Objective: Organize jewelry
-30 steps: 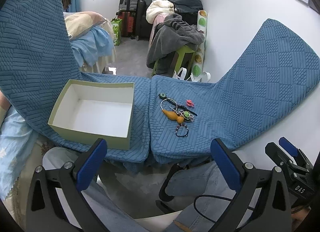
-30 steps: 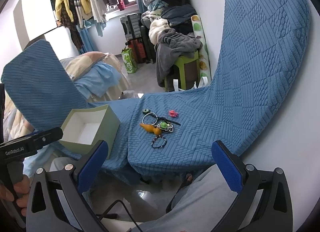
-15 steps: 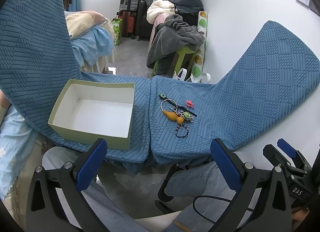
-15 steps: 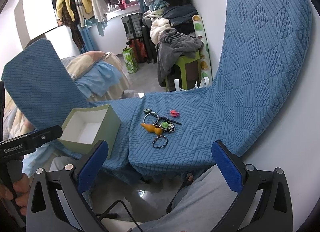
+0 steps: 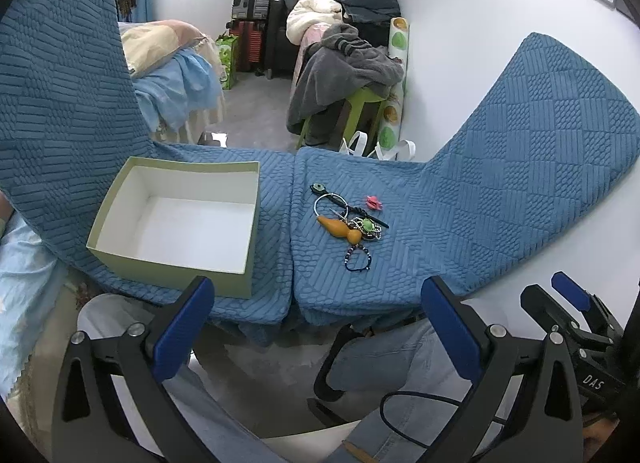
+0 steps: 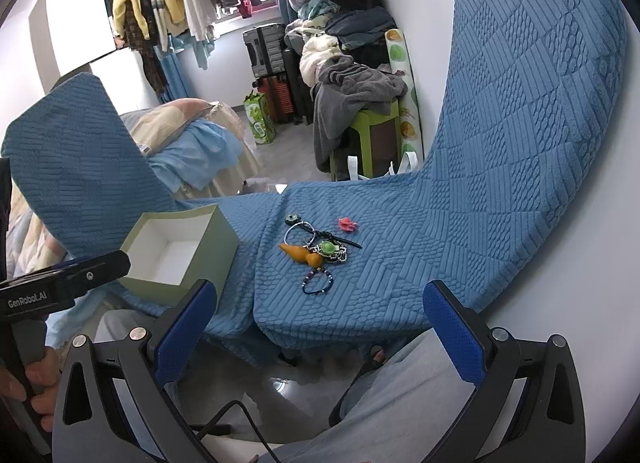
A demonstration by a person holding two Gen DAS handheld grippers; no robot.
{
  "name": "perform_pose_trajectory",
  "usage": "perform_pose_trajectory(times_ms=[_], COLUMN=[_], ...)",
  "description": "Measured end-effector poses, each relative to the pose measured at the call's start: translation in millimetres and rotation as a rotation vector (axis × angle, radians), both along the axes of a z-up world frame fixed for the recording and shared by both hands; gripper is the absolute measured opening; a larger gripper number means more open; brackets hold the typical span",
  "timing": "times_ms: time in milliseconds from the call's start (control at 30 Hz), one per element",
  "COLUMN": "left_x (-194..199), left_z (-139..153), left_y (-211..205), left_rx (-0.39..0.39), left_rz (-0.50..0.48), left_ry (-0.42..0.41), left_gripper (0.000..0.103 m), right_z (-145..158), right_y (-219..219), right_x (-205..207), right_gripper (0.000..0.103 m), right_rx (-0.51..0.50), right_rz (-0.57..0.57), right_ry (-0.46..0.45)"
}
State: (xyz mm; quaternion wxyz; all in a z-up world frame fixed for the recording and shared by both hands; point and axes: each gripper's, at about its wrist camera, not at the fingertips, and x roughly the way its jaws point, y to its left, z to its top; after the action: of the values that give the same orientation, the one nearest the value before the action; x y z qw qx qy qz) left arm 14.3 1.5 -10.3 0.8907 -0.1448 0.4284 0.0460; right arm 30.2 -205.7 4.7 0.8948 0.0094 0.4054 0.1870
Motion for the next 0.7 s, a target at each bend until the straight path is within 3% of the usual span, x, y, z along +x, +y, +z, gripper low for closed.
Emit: perform_pose_trajectory(times_ms=[700], left_x=[5], left_z=[-10], left_y=[6], left_rx=[-0.007], left_rz=[0.008], left_ry=[0.001], left_gripper=[0.102], right_z=[-7], right_y=[-3], right_x=[0], right_gripper=[0.103], right_rx=[-0.002], right_rz=[0.000], right_ry=[0.003])
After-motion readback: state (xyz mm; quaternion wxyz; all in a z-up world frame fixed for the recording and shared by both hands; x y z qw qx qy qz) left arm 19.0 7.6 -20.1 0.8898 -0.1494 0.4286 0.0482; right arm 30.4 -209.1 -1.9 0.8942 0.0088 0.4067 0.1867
